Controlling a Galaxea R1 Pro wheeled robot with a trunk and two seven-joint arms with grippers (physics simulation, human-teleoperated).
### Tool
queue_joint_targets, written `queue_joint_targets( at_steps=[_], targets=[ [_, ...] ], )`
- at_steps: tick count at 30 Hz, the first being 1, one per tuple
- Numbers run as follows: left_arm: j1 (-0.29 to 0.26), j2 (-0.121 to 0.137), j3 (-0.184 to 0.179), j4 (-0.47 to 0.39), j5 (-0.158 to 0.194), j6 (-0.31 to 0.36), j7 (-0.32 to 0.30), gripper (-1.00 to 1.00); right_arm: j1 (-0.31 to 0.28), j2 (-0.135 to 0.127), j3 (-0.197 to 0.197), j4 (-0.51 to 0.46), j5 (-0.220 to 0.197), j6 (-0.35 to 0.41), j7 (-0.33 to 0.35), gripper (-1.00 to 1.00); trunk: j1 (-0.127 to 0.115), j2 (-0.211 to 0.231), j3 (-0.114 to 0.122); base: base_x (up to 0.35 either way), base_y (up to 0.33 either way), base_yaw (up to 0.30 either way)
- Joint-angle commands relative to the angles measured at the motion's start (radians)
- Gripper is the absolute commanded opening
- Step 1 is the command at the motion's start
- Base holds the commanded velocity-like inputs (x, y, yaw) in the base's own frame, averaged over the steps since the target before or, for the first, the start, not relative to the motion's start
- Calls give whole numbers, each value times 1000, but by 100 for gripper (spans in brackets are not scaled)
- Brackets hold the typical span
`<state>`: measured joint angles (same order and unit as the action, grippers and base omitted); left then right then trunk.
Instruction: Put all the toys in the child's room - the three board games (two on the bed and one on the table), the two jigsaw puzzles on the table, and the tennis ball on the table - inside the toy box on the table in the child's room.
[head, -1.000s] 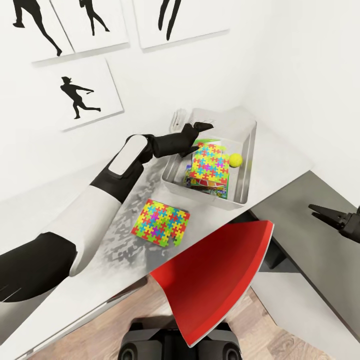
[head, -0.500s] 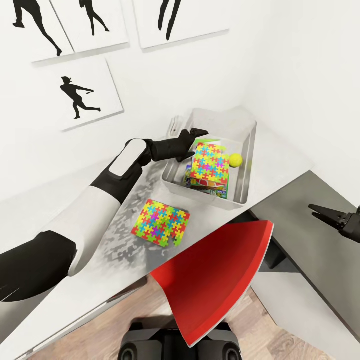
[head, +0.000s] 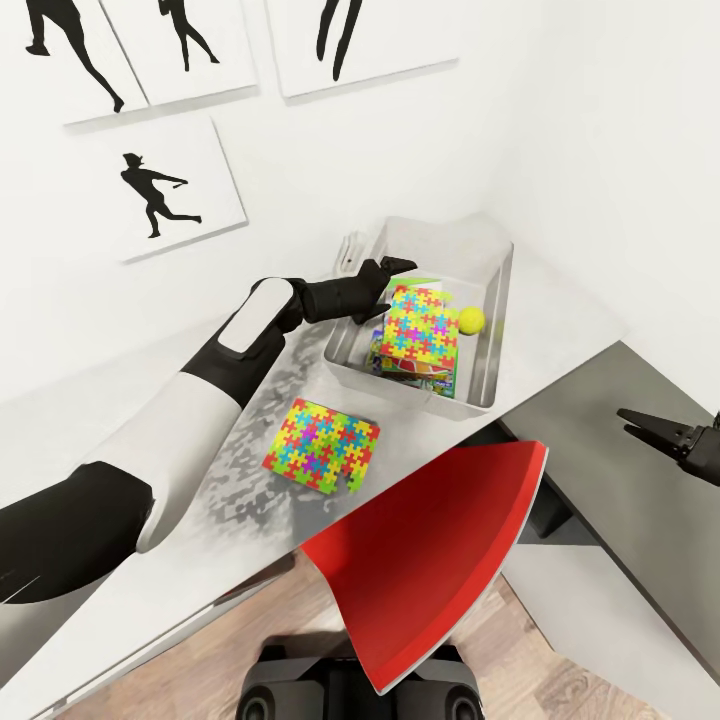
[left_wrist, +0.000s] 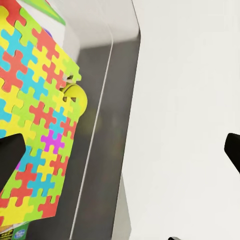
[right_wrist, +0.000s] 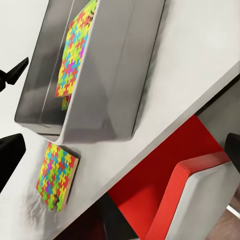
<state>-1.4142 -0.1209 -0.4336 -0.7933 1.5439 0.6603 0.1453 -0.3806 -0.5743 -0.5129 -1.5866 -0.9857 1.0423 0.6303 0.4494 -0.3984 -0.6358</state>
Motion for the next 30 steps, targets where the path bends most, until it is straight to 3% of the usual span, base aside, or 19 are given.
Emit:
queue_joint_targets(
  at_steps=[1,13,20,30],
  targets=[
    [-1,0,-1,-1,11,1,9,100,-1,0,-1,0,5,5,7,100,1,-2,-1,0,0,0],
    [-12,-3,-2,10,10,2,9,100,3,-3,-8,-6,5,5,11,100,1,-2,-1,0,0,0],
    [-32,0,-3,18,1,9,48,100,25,-10,-24,-21,3,5,-4,100,1,-2,-1,0,0,0],
    [-29,3,-3,-11,-3,11,59,100,33,-12,-27,-26,3,5,-9,100,1,-2,-1,0,0,0]
  ],
)
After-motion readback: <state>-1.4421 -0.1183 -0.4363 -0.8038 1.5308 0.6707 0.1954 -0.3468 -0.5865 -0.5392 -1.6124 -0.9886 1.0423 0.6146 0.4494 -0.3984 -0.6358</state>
